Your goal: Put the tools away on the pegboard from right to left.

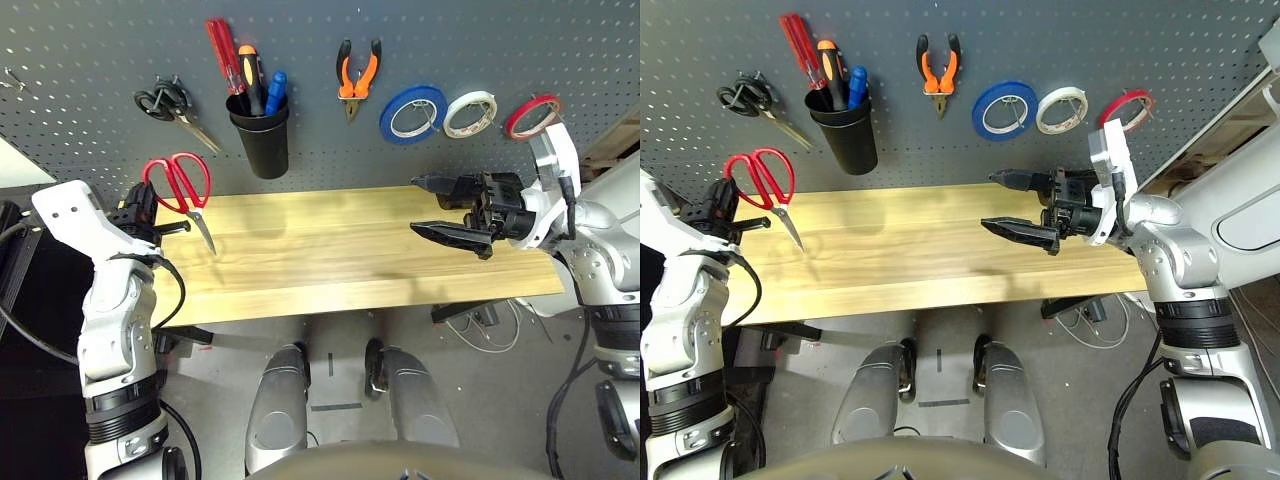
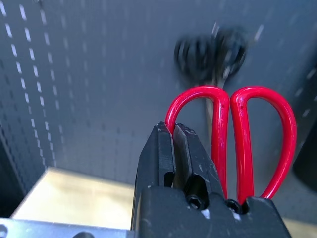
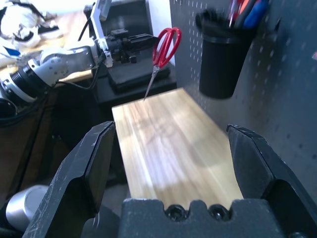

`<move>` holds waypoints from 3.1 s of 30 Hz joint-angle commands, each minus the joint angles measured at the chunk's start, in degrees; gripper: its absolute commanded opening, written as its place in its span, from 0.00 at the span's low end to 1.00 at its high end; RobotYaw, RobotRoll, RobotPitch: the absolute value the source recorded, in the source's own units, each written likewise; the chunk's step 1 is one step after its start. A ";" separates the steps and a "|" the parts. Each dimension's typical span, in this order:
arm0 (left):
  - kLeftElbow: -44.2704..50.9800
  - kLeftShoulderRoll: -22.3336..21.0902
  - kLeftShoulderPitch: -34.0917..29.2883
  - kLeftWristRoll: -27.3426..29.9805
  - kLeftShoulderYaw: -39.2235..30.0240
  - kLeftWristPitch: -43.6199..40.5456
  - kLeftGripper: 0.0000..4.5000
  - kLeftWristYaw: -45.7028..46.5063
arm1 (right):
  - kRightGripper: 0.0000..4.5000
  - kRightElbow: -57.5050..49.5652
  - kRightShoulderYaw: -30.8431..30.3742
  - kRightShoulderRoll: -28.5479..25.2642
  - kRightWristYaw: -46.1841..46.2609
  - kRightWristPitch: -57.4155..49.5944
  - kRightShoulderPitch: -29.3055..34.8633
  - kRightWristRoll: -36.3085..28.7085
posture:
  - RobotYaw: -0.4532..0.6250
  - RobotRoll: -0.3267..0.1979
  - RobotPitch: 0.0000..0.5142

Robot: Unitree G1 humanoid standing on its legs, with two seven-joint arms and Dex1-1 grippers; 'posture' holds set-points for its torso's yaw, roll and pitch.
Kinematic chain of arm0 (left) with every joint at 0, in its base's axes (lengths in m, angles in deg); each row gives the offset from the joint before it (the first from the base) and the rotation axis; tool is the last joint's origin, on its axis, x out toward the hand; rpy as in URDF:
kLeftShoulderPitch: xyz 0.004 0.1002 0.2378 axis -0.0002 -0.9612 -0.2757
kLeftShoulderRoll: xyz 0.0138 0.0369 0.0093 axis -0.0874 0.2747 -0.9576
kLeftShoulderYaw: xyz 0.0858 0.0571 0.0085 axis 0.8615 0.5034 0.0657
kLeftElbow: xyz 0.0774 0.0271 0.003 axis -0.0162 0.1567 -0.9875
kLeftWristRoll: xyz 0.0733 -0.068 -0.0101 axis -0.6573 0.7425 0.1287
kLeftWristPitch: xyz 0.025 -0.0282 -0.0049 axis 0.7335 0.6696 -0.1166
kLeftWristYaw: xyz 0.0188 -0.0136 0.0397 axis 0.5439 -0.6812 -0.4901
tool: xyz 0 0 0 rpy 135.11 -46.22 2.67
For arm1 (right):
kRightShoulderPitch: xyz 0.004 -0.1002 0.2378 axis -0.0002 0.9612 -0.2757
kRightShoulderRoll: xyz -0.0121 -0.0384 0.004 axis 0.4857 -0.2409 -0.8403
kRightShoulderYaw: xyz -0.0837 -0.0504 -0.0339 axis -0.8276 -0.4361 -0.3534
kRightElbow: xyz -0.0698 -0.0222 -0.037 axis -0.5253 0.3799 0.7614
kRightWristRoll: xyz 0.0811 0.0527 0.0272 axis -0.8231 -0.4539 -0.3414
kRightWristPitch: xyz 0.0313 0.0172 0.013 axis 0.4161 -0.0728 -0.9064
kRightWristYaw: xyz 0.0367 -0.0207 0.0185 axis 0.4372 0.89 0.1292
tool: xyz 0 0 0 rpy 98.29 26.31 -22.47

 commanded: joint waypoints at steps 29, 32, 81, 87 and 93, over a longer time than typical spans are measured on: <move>-24.60 -2.29 18.55 -1.64 0.91 9.59 0.01 2.11 | 1.00 -7.46 5.74 -0.98 4.78 -5.40 -0.74 -7.96 | 0.41 0.62 0.20; -30.17 -1.62 20.55 -2.40 1.88 11.76 0.01 2.29 | 1.00 -7.53 5.64 -0.67 5.03 -5.43 -0.87 -7.92 | 0.40 0.62 0.20; -51.57 1.86 5.52 -7.44 7.94 35.98 0.99 -1.81 | 1.00 47.78 6.61 20.31 51.66 46.83 -4.84 26.56 | 0.38 0.62 0.18; -54.37 1.70 7.79 -8.21 7.46 37.00 0.99 0.59 | 1.00 52.58 6.84 19.52 54.06 49.32 -6.49 27.91 | 0.40 0.62 0.19; -52.83 2.52 6.02 -8.25 7.22 34.50 0.99 2.95 | 1.00 53.94 6.98 19.81 54.67 50.09 -6.88 27.83 | 0.38 0.62 0.21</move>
